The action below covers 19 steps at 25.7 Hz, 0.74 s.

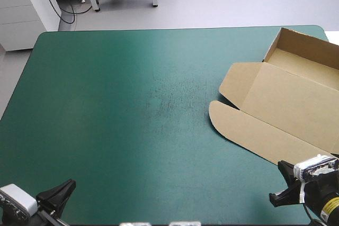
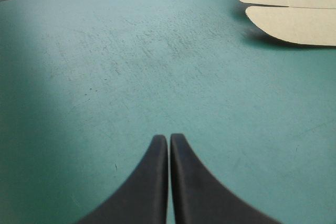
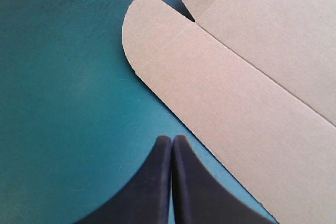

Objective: Fold the box

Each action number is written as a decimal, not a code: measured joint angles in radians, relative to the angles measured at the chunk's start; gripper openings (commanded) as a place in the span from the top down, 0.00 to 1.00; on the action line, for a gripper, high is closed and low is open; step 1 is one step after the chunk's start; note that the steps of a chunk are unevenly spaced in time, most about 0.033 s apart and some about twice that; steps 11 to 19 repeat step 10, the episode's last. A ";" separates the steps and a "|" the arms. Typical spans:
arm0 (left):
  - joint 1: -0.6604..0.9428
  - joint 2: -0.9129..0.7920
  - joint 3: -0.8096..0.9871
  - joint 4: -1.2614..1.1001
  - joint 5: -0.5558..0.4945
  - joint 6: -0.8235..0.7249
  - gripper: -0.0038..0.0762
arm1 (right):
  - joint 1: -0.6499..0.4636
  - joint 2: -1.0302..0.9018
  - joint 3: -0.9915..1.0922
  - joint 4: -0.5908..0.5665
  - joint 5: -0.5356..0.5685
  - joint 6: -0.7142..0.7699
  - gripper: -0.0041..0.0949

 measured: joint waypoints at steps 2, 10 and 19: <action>0.000 0.000 0.000 0.000 0.000 0.000 0.96 | 0.000 -0.002 0.000 0.002 -0.002 0.004 0.98; 0.000 0.000 0.000 0.000 0.000 0.001 0.96 | 0.000 -0.002 0.000 0.018 -0.001 0.008 0.98; 0.000 0.000 0.000 0.000 0.000 0.001 0.96 | 0.000 -0.002 0.000 0.018 -0.001 0.008 0.98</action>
